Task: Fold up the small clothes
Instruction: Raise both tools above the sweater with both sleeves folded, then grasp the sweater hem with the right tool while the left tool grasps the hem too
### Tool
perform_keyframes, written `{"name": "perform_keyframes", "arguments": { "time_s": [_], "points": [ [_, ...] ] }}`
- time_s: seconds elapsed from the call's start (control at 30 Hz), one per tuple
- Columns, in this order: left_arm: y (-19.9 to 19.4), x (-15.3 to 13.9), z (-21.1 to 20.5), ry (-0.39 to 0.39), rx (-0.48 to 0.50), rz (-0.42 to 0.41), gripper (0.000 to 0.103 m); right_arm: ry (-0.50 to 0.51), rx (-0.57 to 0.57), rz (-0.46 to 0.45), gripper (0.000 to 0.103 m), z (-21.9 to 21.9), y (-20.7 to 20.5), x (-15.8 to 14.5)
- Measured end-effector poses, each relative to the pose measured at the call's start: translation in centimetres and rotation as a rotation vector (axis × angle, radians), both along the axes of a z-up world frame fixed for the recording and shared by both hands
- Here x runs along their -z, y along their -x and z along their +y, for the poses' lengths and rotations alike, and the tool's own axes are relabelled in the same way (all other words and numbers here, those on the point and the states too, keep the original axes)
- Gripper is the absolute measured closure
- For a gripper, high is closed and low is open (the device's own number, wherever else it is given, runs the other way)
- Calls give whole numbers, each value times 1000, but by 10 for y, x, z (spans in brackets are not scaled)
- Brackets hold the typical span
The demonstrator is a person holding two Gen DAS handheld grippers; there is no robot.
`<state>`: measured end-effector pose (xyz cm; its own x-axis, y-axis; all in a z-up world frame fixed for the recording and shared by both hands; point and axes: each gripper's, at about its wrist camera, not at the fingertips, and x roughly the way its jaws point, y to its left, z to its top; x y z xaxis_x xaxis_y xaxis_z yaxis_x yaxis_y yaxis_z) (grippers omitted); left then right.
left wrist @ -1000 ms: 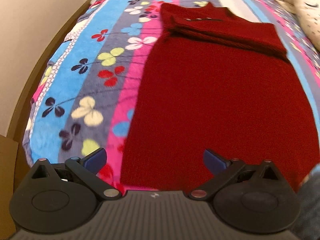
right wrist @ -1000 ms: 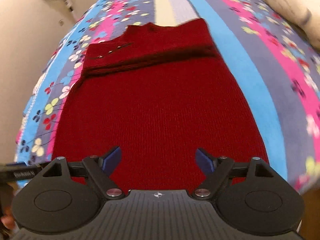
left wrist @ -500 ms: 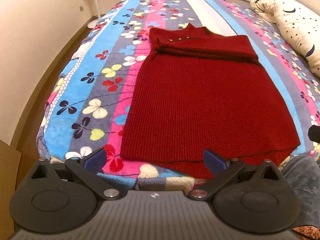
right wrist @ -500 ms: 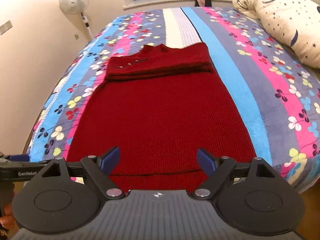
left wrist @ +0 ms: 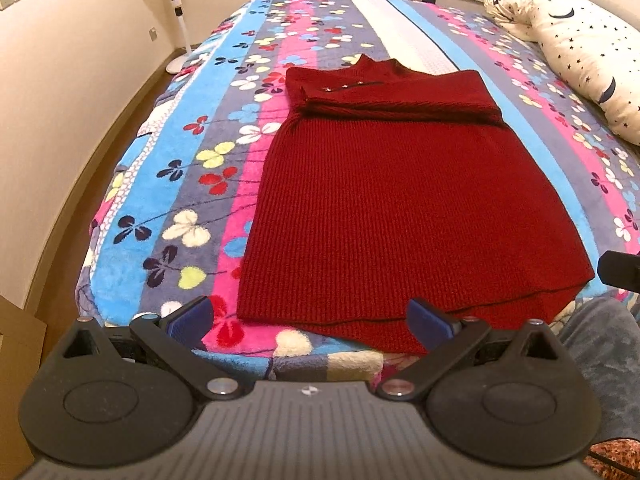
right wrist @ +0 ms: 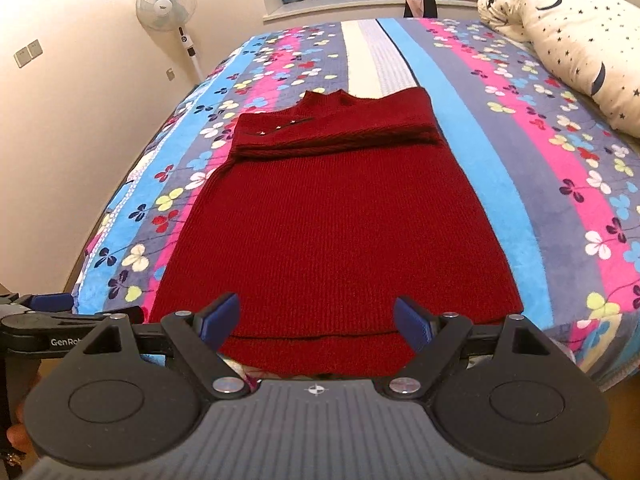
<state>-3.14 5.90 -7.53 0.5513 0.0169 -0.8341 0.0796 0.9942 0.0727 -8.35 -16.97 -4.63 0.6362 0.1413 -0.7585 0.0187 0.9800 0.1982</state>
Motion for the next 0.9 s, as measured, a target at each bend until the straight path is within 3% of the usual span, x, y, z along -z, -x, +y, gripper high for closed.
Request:
{"name": "perform_keyframes", "arguments": {
  "time_s": [0.23,0.6,0.9],
  "points": [
    [-20,10,1,1,-7,34,0,-37,-4,43,18,-3,-22,10],
    [-76,32,2,-6,-40,88,0,-230,36,189,18,-36,-81,43],
    [-128,70,1,-44,-57,155,0,-200,96,264,18,-55,-125,77]
  ]
}}
